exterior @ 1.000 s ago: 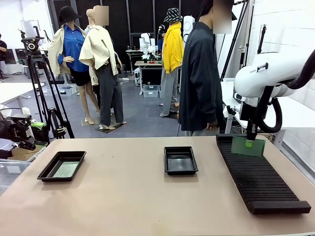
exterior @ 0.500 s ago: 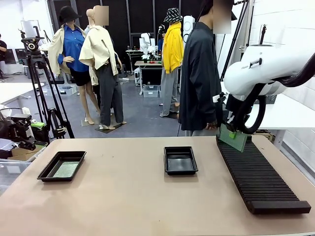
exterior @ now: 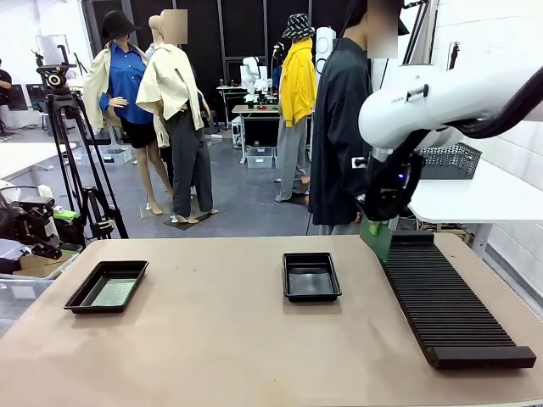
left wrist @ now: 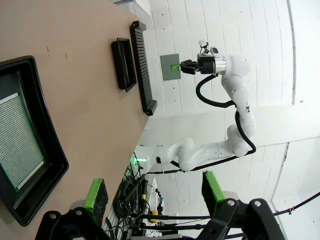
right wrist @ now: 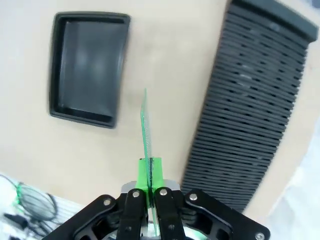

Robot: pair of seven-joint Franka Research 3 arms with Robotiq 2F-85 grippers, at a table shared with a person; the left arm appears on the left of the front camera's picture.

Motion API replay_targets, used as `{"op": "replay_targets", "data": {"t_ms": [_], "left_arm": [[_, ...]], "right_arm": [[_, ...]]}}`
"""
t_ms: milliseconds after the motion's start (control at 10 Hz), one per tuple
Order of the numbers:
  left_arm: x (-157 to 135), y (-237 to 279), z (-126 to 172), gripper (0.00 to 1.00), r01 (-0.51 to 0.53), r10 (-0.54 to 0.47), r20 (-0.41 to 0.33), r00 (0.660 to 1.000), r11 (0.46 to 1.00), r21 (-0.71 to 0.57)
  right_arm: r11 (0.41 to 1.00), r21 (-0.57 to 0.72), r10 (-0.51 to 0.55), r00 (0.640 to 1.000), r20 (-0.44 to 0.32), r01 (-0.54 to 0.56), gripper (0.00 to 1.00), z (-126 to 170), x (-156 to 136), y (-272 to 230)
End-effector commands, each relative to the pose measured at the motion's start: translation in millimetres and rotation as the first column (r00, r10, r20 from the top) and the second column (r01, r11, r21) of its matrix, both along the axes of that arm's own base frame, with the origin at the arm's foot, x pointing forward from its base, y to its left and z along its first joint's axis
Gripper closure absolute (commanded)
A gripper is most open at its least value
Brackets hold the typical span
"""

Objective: Inspect and transfer BCBs to ESD trays.
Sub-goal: Pick up the Blank PCB from the PCB Rack and place it in the right ESD tray.

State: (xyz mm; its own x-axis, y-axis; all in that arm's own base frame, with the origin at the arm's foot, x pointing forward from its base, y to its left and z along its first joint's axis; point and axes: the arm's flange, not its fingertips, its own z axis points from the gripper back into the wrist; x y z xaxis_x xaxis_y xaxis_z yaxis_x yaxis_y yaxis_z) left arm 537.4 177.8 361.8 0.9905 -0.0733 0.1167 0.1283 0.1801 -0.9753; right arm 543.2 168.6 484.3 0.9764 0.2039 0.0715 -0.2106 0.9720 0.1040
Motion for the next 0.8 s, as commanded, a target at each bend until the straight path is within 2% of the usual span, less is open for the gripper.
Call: {"op": "replay_targets", "data": {"t_ms": [0, 200, 300, 700], "left_arm": [[-1, -1, 1, 0.0, 0.003, -0.003, 0.002, 1.0, 1.0, 0.009], [-1, -1, 1, 0.0, 0.003, -0.003, 0.002, 1.0, 1.0, 0.009], [-1, -1, 1, 0.0, 0.003, -0.003, 0.002, 1.0, 1.0, 0.009], [-1, -1, 1, 0.0, 0.003, -0.003, 0.002, 1.0, 1.0, 0.009]], "right_arm": [[0.986, 0.114, -0.126, 0.991, 0.04, 0.121, 1.0, -5, 3, 13], [0.96, 0.224, -0.173, 0.985, 0.0, 0.169, 1.0, -14, -2, 21], [0.955, 0.239, -0.178, 0.984, -0.019, 0.177, 1.0, -22, -2, 23], [0.883, 0.423, -0.161, 0.978, -0.134, 0.204, 1.0, -52, 17, 23]]}}
